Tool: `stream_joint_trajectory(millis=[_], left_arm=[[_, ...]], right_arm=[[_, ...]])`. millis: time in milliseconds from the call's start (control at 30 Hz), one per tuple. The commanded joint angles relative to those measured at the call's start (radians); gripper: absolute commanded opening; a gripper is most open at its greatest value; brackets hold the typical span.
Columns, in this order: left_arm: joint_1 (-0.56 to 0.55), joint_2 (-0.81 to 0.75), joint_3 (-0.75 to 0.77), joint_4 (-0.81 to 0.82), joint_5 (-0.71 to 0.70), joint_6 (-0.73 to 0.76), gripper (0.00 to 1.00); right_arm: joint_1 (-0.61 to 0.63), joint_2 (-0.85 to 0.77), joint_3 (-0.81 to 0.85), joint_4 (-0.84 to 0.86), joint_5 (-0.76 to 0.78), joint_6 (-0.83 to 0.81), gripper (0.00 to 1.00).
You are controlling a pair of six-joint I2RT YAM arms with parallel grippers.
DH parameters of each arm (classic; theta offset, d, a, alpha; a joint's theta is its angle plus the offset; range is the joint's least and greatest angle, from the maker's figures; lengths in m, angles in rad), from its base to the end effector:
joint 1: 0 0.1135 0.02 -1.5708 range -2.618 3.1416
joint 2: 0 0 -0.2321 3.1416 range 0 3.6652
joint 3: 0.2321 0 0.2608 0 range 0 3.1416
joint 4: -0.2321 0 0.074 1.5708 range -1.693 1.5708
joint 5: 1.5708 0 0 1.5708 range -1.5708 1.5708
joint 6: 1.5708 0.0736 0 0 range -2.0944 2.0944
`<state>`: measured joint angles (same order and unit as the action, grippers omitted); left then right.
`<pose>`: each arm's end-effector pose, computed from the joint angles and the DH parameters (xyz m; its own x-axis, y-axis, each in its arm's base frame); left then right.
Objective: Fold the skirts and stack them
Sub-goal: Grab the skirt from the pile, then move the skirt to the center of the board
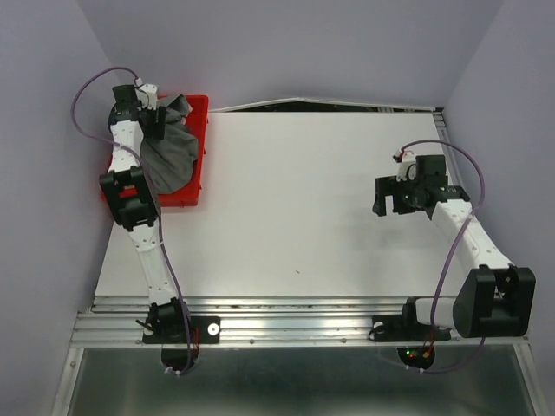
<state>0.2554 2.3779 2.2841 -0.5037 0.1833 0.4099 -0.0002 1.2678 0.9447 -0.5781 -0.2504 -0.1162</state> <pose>0.5520 0.1303 0.2276 -0.5401 0.2640 -0.7991 0.1228 0.9641 0.2354 0.3007 0.0182 0.1974 -0.7610 -0.1122 -0.6390 -0.2435 0.9623 0.1210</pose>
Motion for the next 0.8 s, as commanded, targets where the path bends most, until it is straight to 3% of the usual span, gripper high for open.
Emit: stream_joint_trajectory(millis=[0, 133, 200, 533, 767], left_arm=[[0.001, -0.003, 0.06, 0.108, -0.033, -0.039, 0.75], [0.001, 0.001, 0.068, 0.103, -0.028, -0.039, 0.5], [0.001, -0.032, 0.066, 0.099, -0.001, -0.037, 0.02], [-0.027, -0.391, 0.071, 0.114, 0.205, -0.088, 0.0], [-0.194, -0.58, 0.055, 0.114, 0.193, -0.094, 0.0]], right_arm=[[0.002, 0.004, 0.077, -0.005, 0.008, -0.008, 1.0], [0.002, 0.004, 0.083, -0.008, 0.013, -0.005, 1.0], [0.002, 0.001, 0.088, -0.009, 0.013, -0.005, 1.0], [0.002, -0.027, 0.098, -0.012, -0.013, 0.006, 1.0], [0.002, -0.041, 0.108, -0.009, -0.02, 0.021, 1.0]])
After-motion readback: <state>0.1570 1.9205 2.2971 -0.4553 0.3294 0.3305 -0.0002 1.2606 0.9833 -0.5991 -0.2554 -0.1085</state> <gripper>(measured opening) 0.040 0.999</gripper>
